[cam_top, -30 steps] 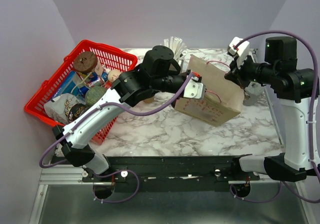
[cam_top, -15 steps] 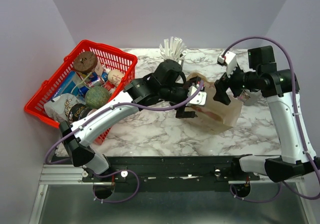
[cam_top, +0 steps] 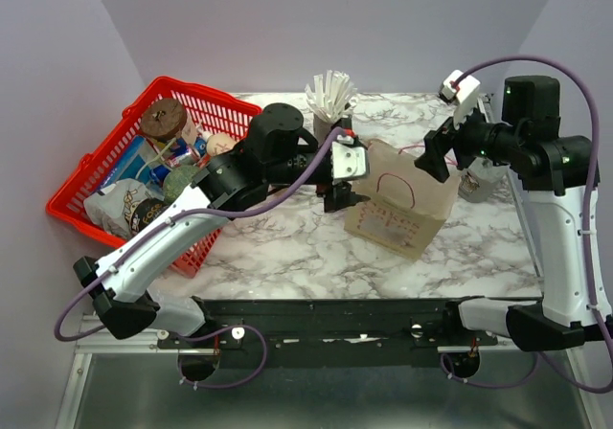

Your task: Pack the takeout coffee

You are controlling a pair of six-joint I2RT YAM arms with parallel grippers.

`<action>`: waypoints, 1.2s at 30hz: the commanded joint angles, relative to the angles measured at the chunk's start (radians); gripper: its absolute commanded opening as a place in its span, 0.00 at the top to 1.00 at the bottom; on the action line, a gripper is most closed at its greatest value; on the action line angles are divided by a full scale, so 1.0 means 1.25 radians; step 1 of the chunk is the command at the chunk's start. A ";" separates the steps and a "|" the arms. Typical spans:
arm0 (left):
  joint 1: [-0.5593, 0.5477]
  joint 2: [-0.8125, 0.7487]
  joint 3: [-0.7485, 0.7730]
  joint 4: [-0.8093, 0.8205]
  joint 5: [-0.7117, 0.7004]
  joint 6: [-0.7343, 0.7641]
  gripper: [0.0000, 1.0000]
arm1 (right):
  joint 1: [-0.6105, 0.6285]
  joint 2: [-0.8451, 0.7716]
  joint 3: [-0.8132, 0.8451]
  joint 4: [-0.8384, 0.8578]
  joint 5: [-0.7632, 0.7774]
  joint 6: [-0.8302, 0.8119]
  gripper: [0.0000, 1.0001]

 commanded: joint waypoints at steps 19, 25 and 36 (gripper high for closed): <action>0.056 0.250 0.091 0.097 0.243 -0.234 0.28 | -0.144 -0.031 -0.325 0.108 -0.006 -0.149 0.31; 0.058 0.293 0.182 0.005 0.300 -0.204 1.00 | -0.144 -0.024 -0.270 0.105 -0.049 -0.155 0.86; 0.059 0.214 0.392 0.016 0.209 -0.212 1.00 | -0.144 -0.022 0.136 0.076 -0.099 -0.093 0.95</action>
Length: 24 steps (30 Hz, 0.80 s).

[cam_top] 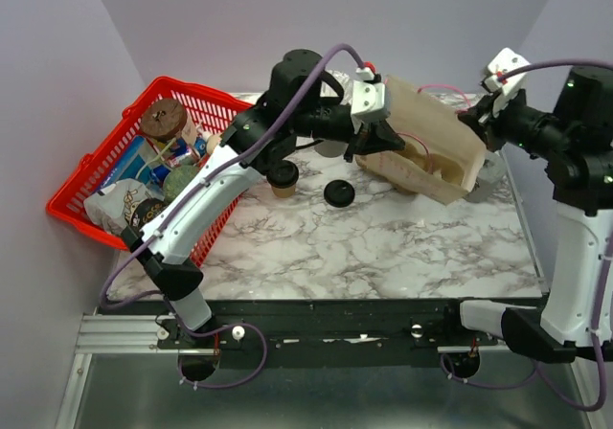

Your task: Pack the takeout coffee

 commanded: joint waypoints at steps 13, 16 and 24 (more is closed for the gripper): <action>0.001 -0.025 0.128 0.019 -0.053 -0.020 1.00 | -0.003 0.003 0.120 0.001 -0.045 0.028 0.94; 0.002 -0.025 0.127 0.023 -0.051 -0.025 1.00 | -0.003 -0.001 0.111 0.001 -0.049 0.031 0.94; 0.002 -0.024 0.116 0.021 -0.048 -0.025 1.00 | -0.003 -0.009 0.095 0.000 -0.054 0.042 0.94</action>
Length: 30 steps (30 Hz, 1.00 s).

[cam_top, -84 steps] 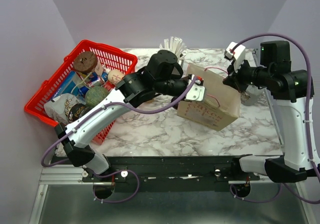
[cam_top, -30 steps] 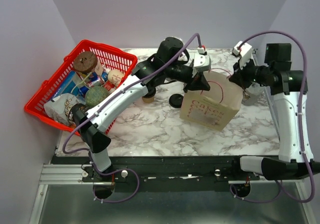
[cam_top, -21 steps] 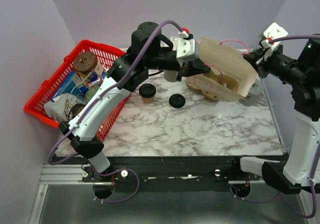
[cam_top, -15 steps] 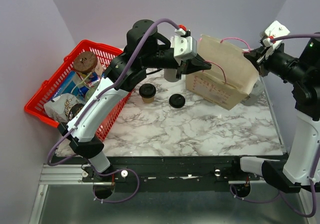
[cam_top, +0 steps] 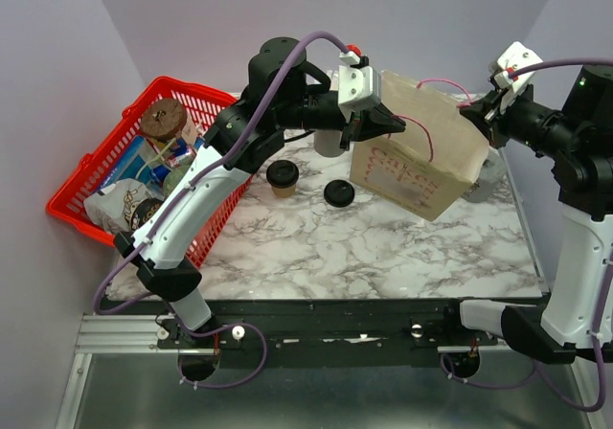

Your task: Pack the takeout coffee

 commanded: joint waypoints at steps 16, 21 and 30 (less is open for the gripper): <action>0.001 0.006 -0.037 0.010 0.002 -0.026 0.93 | -0.003 -0.028 -0.065 -0.012 -0.020 0.023 0.94; 0.001 -0.013 -0.117 0.010 -0.065 -0.020 0.01 | -0.003 -0.004 -0.113 -0.067 0.031 0.013 0.37; 0.001 -0.023 -0.145 -0.024 -0.067 0.042 0.01 | -0.003 0.041 -0.111 -0.126 0.065 -0.011 0.00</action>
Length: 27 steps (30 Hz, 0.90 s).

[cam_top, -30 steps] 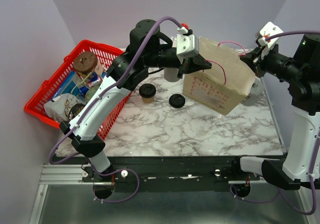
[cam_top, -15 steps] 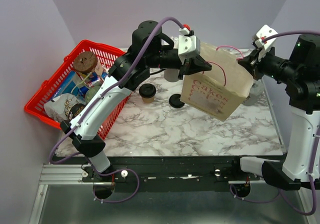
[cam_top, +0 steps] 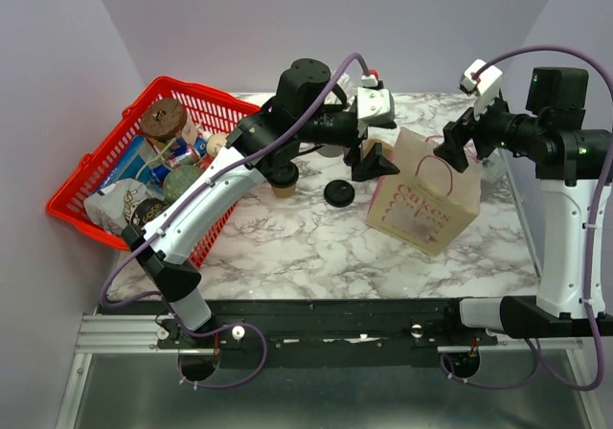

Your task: Pack the takeout coffee

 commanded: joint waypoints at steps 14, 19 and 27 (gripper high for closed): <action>-0.001 -0.003 -0.094 0.002 0.046 0.110 0.03 | -0.047 0.012 -0.111 0.091 0.090 -0.037 0.03; -0.010 0.053 -0.082 0.013 0.046 0.106 0.06 | -0.108 0.067 -0.132 0.103 0.069 -0.086 0.05; -0.010 0.009 -0.160 0.045 0.029 0.083 0.06 | -0.154 0.118 -0.162 0.025 0.048 -0.201 0.15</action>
